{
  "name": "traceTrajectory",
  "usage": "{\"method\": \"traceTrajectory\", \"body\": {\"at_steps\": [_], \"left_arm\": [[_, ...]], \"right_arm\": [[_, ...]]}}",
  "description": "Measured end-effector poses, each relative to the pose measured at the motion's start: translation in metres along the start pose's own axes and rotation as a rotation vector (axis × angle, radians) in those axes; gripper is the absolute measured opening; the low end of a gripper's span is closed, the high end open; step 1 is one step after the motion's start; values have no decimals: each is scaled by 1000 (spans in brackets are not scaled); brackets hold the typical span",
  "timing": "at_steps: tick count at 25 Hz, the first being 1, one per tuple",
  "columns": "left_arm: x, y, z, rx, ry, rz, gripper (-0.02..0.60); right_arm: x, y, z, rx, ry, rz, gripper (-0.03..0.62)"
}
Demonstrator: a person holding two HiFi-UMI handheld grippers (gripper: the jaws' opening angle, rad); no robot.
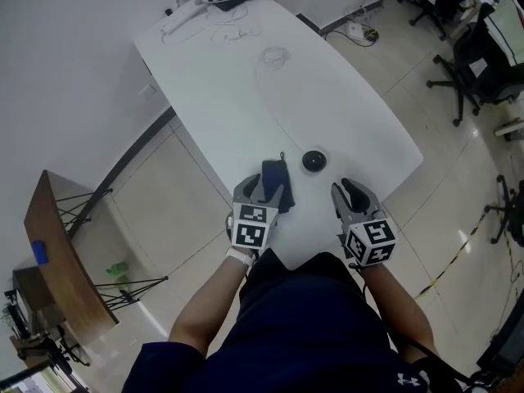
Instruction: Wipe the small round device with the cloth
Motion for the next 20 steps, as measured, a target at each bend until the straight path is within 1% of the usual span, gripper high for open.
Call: {"method": "traceTrajectory", "body": {"at_steps": [1, 2, 3, 4, 6, 8, 11, 15, 17, 20], "left_arm": [[-12, -13, 9, 36, 4, 76, 207], [-22, -25, 21, 89, 8, 139, 168], [-31, -36, 34, 146, 15, 186, 135], [-39, -45, 45, 193, 27, 224, 113], [-49, -57, 59, 236, 62, 285, 98], [-57, -65, 68, 247, 81, 323, 83], [-61, -72, 79, 259, 82, 355, 72], [-67, -76, 86, 260, 88, 405, 64], [-69, -78, 89, 258, 89, 420, 64], [-72, -79, 93, 261, 98, 426, 64]], "right_arm": [[-2, -3, -1, -3, 7, 6, 103], [-3, -5, -3, -7, 12, 12, 98], [-6, -8, -5, -12, 15, 21, 90], [-9, -10, -7, -17, 14, 32, 73], [-17, -13, -13, -30, 5, 58, 55], [-27, -16, -19, -46, -12, 84, 51], [-40, -24, -28, -65, -40, 128, 51], [-54, -33, -35, -68, -84, 191, 49], [-57, -37, -36, -69, -96, 205, 49], [-55, -41, -35, -62, -84, 208, 49]]}}
Point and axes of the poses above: the fingertips, and each gripper's own axes: y forward along the fingers, z to its right, x out of its underside, the point moved 6 cm from there along -y, backward along the fingers, and after that the axes turned 3 degrees about -y, right-handed, at the moved point
